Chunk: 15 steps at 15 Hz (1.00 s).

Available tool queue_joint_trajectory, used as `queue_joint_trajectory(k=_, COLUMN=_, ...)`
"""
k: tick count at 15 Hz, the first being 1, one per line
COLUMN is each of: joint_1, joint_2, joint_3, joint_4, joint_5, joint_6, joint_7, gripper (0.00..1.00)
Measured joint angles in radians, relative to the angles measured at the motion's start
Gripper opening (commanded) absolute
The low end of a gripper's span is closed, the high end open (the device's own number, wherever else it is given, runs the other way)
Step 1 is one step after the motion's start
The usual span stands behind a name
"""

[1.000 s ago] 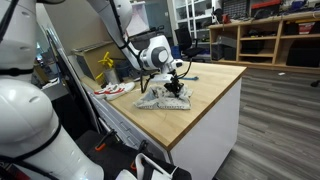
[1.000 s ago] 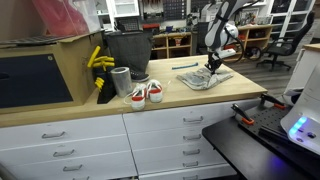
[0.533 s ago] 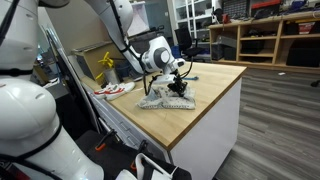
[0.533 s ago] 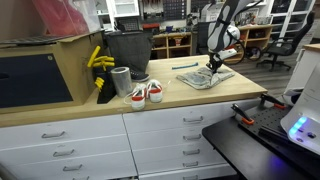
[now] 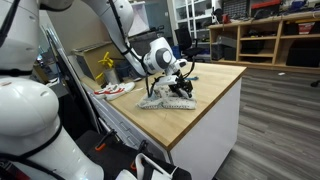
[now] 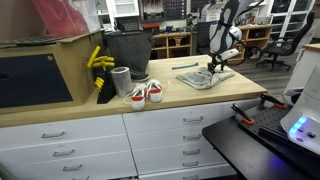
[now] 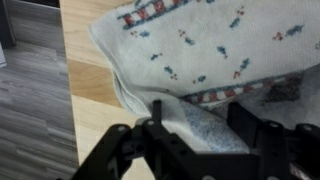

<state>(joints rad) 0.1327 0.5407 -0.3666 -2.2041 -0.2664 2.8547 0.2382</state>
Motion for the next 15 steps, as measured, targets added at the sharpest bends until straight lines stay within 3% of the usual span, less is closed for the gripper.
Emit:
queue_joint_trajectory(k=7, joint_1=0.068, joint_2=0.025, joint_3=-0.075, joint_4=-0.016, joint_5=-0.001, joint_6=0.094, joint_7=0.06, gripper=1.0)
queue_joint_trajectory(k=15, joint_1=0.254, joint_2=-0.074, joint_3=-0.238, joint_4=-0.079, joint_5=0.001, joint_6=0.105, joint_7=0.126, gripper=1.0)
